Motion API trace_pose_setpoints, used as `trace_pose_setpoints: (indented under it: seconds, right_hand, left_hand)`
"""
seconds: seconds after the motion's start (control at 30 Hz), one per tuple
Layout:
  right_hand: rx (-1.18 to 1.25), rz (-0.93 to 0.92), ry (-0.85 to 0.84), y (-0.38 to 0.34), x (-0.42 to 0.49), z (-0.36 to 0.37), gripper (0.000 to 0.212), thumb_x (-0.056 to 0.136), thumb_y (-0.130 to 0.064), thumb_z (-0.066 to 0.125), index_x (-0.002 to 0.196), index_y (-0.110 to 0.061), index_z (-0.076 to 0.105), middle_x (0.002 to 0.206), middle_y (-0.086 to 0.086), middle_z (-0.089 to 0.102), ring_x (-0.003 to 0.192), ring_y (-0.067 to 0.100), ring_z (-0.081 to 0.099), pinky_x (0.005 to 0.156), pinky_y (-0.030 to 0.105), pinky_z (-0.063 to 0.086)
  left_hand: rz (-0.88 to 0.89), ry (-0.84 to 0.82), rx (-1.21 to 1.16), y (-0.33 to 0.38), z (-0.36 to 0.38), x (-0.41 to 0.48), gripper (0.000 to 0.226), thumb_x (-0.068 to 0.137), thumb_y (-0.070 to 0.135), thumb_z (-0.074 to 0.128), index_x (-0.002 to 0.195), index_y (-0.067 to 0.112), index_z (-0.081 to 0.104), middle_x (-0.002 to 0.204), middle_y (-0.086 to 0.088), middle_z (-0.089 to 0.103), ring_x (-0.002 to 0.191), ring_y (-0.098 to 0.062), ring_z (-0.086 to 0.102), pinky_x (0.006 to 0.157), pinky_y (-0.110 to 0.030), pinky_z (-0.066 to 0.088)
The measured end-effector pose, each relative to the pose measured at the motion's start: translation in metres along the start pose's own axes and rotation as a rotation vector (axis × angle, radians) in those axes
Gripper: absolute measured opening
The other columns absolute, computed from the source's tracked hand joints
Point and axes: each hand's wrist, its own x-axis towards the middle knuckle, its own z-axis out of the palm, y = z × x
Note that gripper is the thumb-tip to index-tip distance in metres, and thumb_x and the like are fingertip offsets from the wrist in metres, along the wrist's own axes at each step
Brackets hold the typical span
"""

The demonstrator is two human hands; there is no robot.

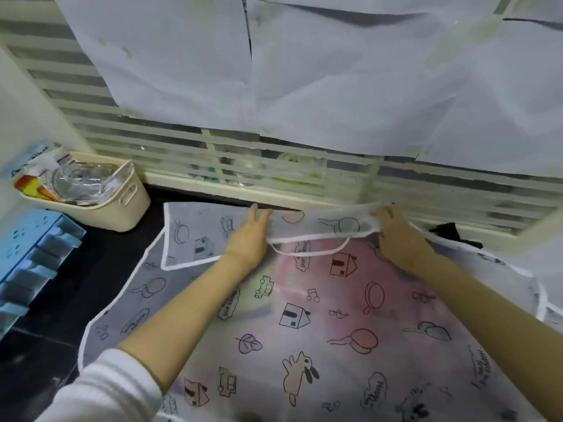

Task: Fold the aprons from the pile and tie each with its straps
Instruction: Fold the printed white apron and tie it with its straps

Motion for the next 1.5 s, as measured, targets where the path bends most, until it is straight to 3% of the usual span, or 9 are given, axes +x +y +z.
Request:
trace_pose_setpoints:
  seconds: [0.1,0.2,0.43,0.53,0.63,0.83,1.03,1.23,1.5]
  right_hand:
    - [-0.175,-0.100,0.085,-0.006,-0.024,0.021,0.068,0.079,0.010,0.060,0.141,0.009,0.029,0.150,0.024,0.025,0.134,0.039,0.035,0.105,0.039,0.041]
    - [-0.068,-0.139,-0.220,-0.010,-0.070,0.047,0.060,0.096,-0.011,0.041,0.149,-0.010,0.013,0.157,0.005,0.011,0.142,0.021,0.019,0.113,0.025,0.018]
    - [-0.299,-0.229,-0.632,0.035,-0.145,0.103,0.106,0.065,-0.087,0.002,0.151,-0.025,0.001,0.159,-0.005,-0.004,0.143,0.022,-0.019,0.111,0.042,-0.013]
    - [-0.436,-0.283,-0.611,0.050,-0.148,0.102,0.099,0.070,-0.069,0.056,0.147,-0.016,0.023,0.155,0.004,0.023,0.143,0.032,0.014,0.110,0.058,0.015]
    - [-0.466,-0.208,-0.469,0.073,-0.139,0.111,0.105,0.021,-0.057,0.089,0.115,-0.019,0.065,0.116,0.001,0.068,0.107,0.026,0.064,0.076,0.051,0.053]
    - [-0.499,-0.152,-0.570,0.090,-0.123,0.094,0.068,0.101,-0.036,0.033,0.150,-0.016,-0.009,0.158,-0.001,-0.013,0.145,0.025,-0.014,0.115,0.047,-0.008]
    - [-0.439,-0.179,-0.491,0.095,-0.121,0.075,0.052,0.100,-0.027,0.039,0.147,-0.016,0.021,0.156,0.004,0.018,0.143,0.022,0.018,0.114,0.041,0.021]
    - [-0.176,-0.301,0.099,0.064,-0.083,0.049,0.045,0.063,0.005,0.077,0.104,-0.006,0.062,0.097,0.011,0.055,0.081,0.027,0.060,0.051,0.027,0.042]
    - [-0.408,-0.213,0.103,0.033,-0.022,0.039,0.044,0.076,-0.012,0.072,0.115,-0.006,0.054,0.118,0.015,0.053,0.105,0.032,0.052,0.089,0.037,0.043]
  left_hand:
    - [0.084,0.038,0.093,0.014,0.025,-0.030,0.064,0.080,-0.008,0.051,0.138,0.013,0.033,0.140,-0.014,0.031,0.104,-0.033,0.054,0.081,-0.036,0.043]
    - [0.254,-0.150,0.059,0.034,0.055,-0.068,0.047,0.089,0.009,0.050,0.135,0.015,0.038,0.133,-0.007,0.039,0.117,-0.026,0.045,0.097,-0.034,0.035]
    - [0.228,-0.734,0.143,0.057,0.122,-0.122,0.084,0.087,0.060,0.049,0.150,0.033,0.000,0.158,-0.003,-0.016,0.144,-0.031,-0.014,0.110,-0.062,-0.002]
    - [0.241,-0.707,0.279,0.052,0.142,-0.124,0.095,0.084,0.054,0.058,0.148,0.037,-0.010,0.155,-0.002,-0.027,0.142,-0.033,-0.020,0.107,-0.068,-0.003]
    - [0.234,-0.633,0.362,0.053,0.150,-0.120,0.094,0.086,0.048,0.059,0.147,0.040,-0.012,0.154,-0.001,-0.027,0.143,-0.031,-0.018,0.110,-0.067,0.003]
    - [0.096,-0.511,0.452,0.082,0.146,-0.115,0.089,0.090,0.024,0.057,0.150,0.034,-0.009,0.155,-0.008,-0.025,0.143,-0.036,-0.016,0.112,-0.064,0.000]
    - [-0.069,-0.312,0.194,0.103,0.164,-0.139,0.065,0.092,0.017,0.043,0.148,0.025,0.010,0.158,-0.009,-0.006,0.145,-0.035,-0.003,0.110,-0.065,0.012]
    - [-0.058,-0.498,0.066,0.092,0.169,-0.143,0.078,0.094,0.036,0.048,0.151,0.030,-0.004,0.156,-0.007,-0.022,0.144,-0.031,-0.017,0.112,-0.061,0.004]
    - [-0.090,-0.482,0.054,0.095,0.173,-0.143,0.079,0.092,0.032,0.051,0.151,0.029,-0.002,0.157,-0.006,-0.020,0.144,-0.031,-0.017,0.113,-0.061,0.003]
